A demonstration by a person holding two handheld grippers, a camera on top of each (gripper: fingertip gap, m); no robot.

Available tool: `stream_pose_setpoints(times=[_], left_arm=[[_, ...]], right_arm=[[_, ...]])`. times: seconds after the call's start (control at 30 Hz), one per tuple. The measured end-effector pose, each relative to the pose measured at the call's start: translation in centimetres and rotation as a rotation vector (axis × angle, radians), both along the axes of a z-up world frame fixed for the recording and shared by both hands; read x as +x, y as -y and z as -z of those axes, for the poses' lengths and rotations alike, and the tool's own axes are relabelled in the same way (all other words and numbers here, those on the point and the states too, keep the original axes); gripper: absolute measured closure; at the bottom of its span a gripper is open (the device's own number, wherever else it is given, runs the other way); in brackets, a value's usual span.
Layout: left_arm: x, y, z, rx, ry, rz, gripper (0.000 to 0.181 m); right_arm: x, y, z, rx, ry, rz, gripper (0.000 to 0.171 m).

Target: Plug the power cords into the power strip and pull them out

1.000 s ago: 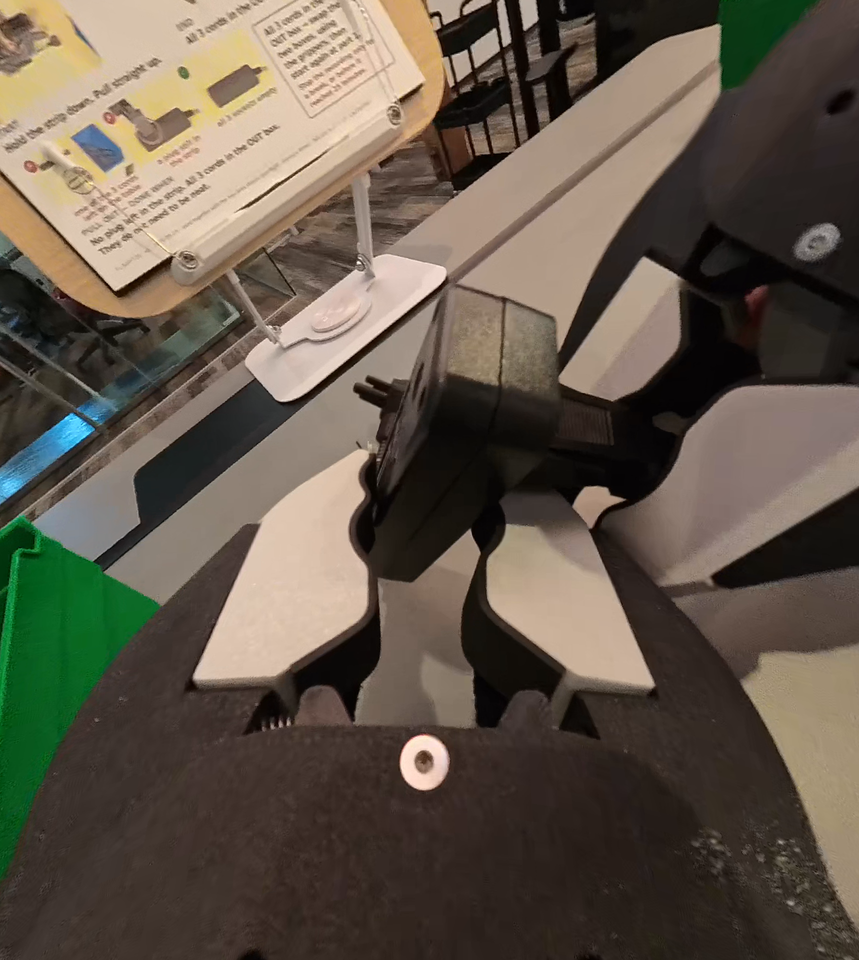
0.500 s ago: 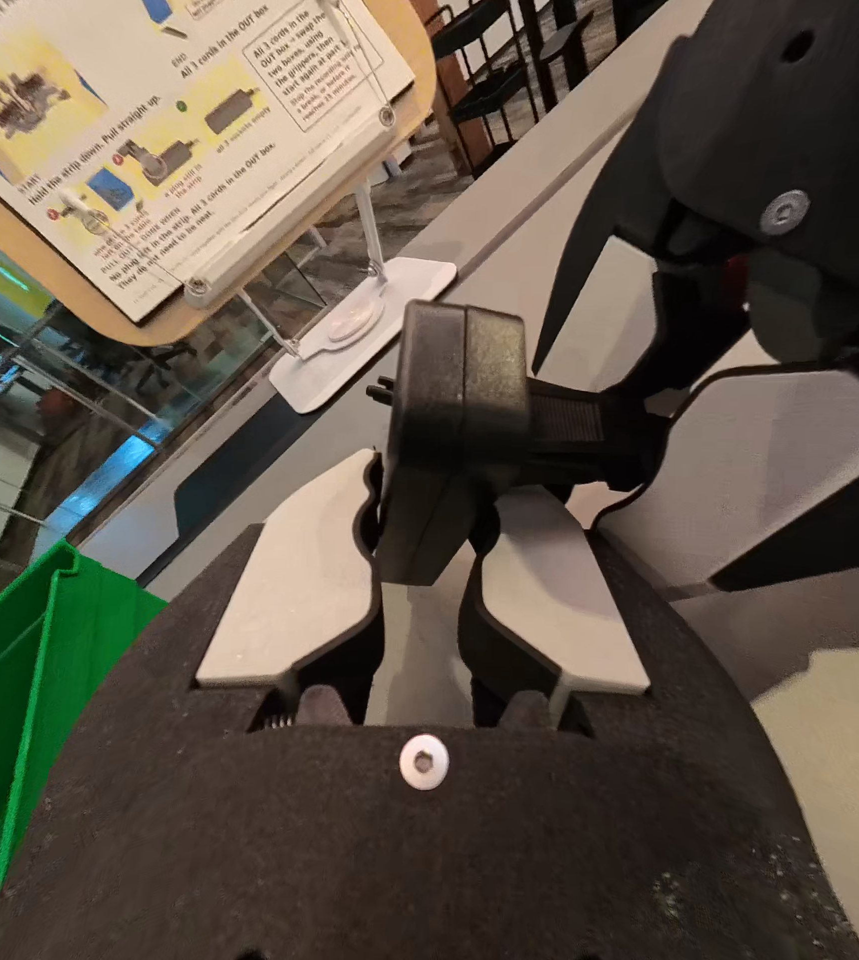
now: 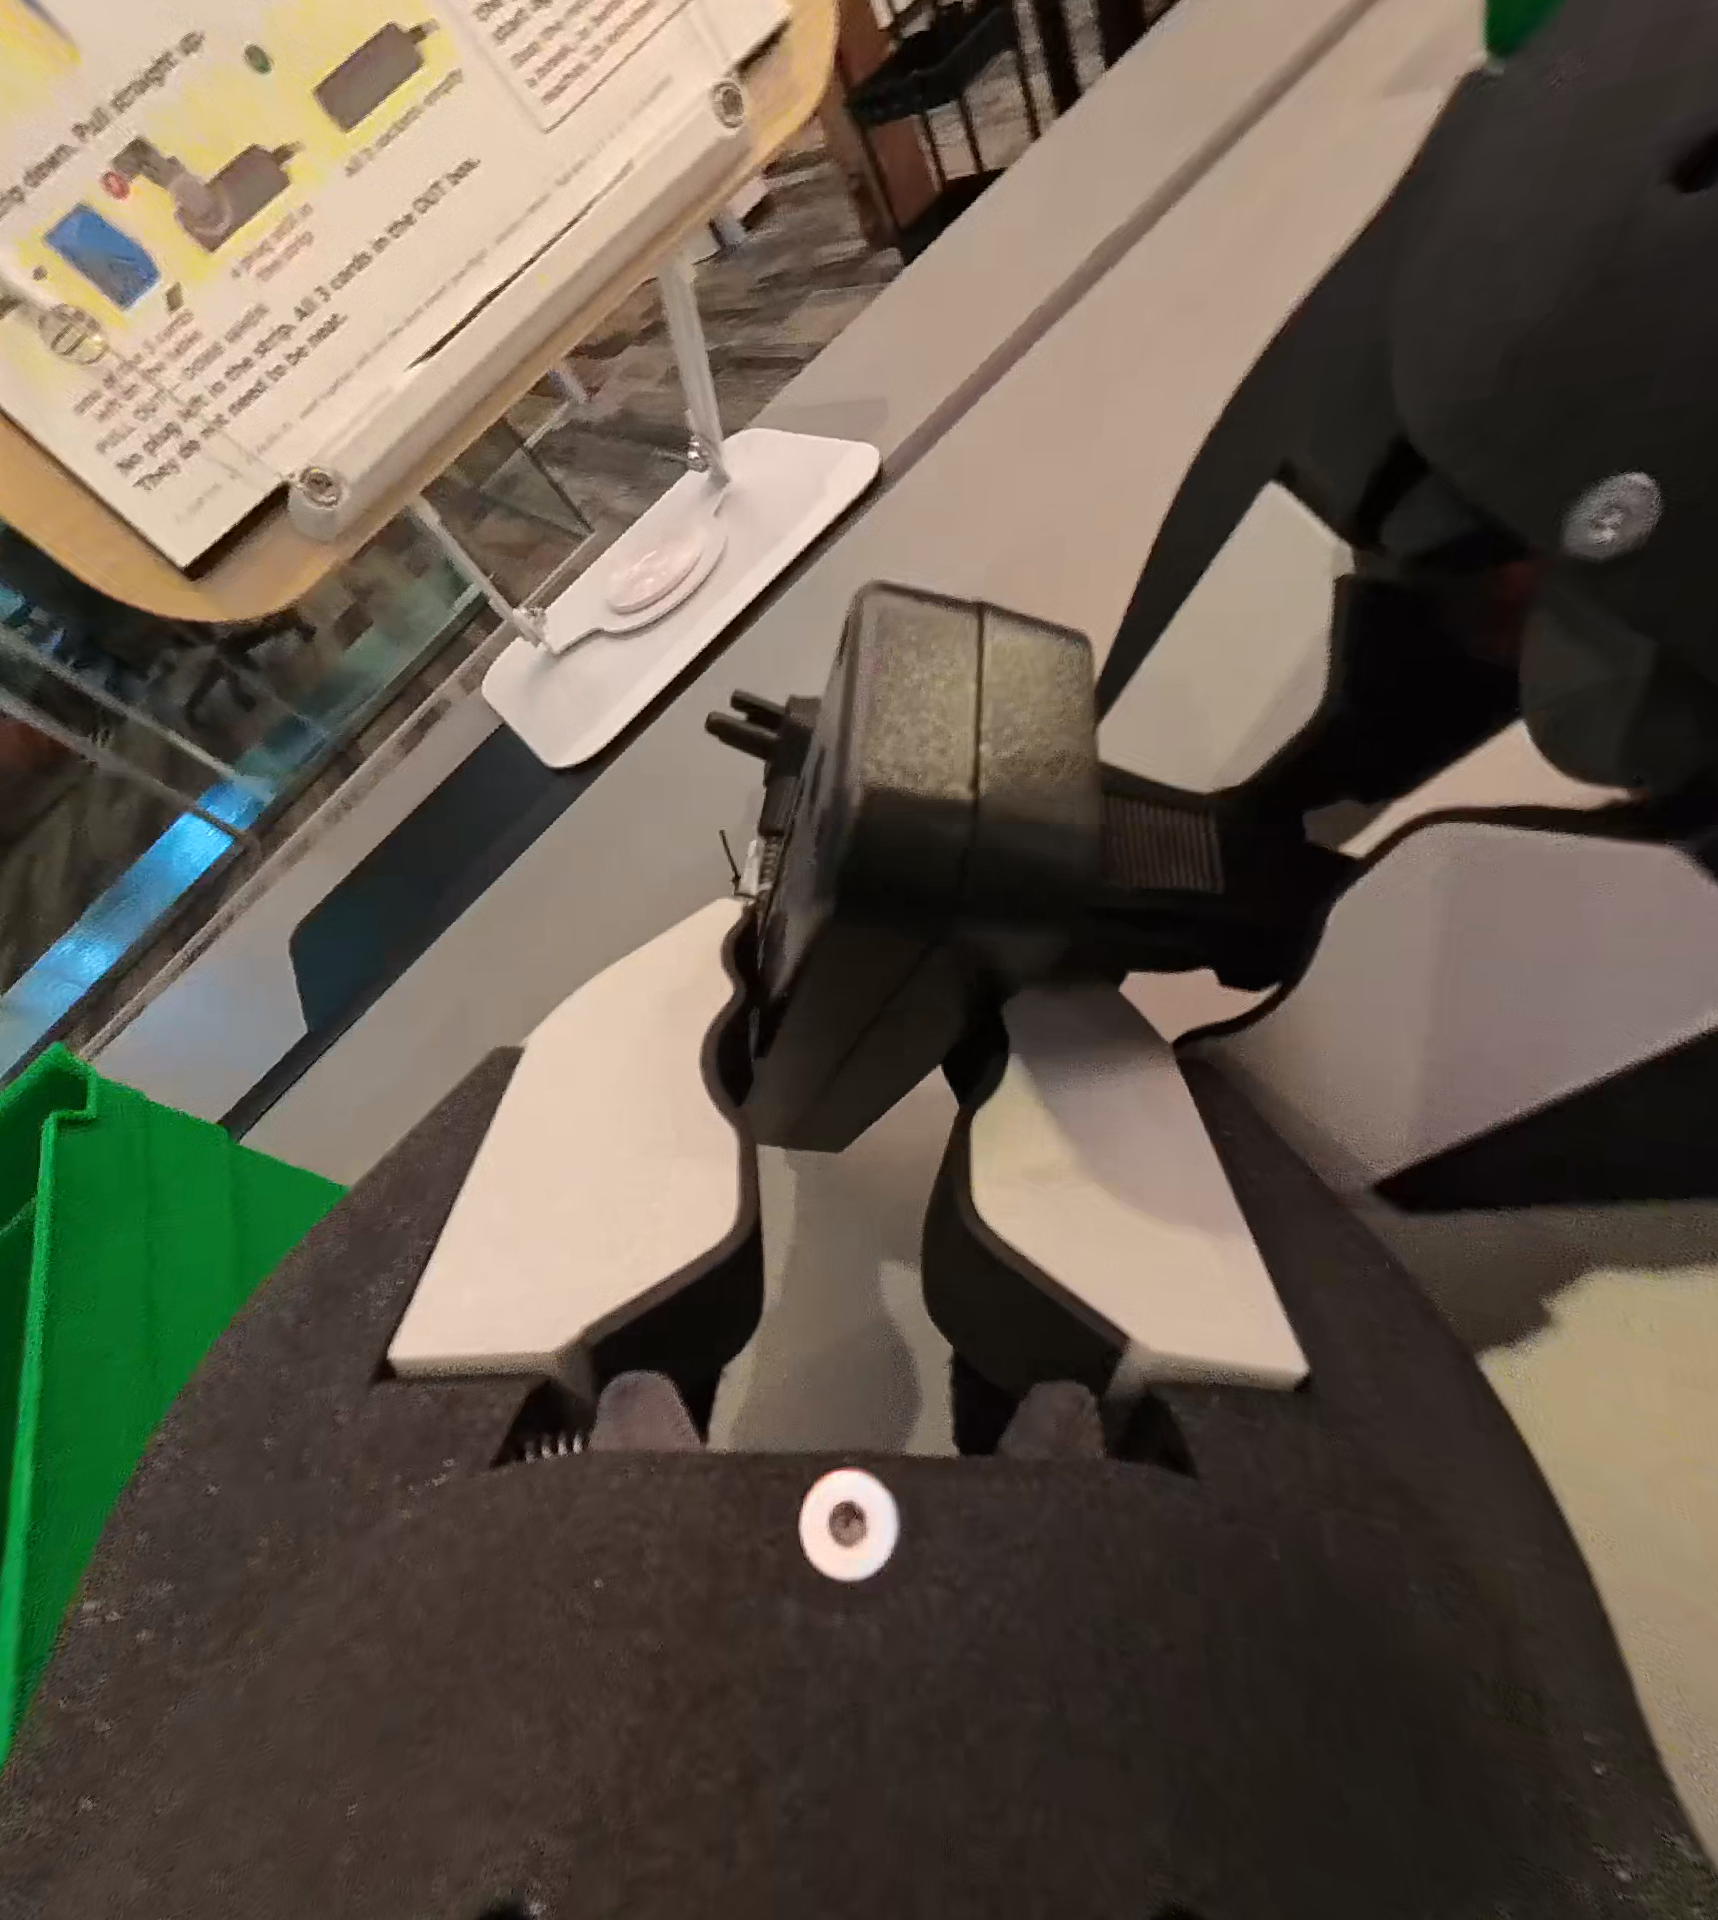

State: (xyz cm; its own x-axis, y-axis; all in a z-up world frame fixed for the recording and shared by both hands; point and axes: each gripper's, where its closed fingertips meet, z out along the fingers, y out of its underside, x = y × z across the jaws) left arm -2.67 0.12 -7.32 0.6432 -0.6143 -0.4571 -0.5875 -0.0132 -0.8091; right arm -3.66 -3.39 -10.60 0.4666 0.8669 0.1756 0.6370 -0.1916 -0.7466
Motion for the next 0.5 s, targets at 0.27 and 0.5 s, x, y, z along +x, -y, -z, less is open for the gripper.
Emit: stream_pose_setpoints(times=[0.27,0.5], left_arm=[[0.2,2.6,-3.6,-0.064,0.275,0.195,0.119],[2.4,1.9,-3.0,0.150,0.198,0.156,0.144]], right_arm=[[1.5,-1.7,0.0,0.052,0.001,0.081,0.150],[0.3,-1.5,0.6,0.147,0.022,0.093,0.151]])
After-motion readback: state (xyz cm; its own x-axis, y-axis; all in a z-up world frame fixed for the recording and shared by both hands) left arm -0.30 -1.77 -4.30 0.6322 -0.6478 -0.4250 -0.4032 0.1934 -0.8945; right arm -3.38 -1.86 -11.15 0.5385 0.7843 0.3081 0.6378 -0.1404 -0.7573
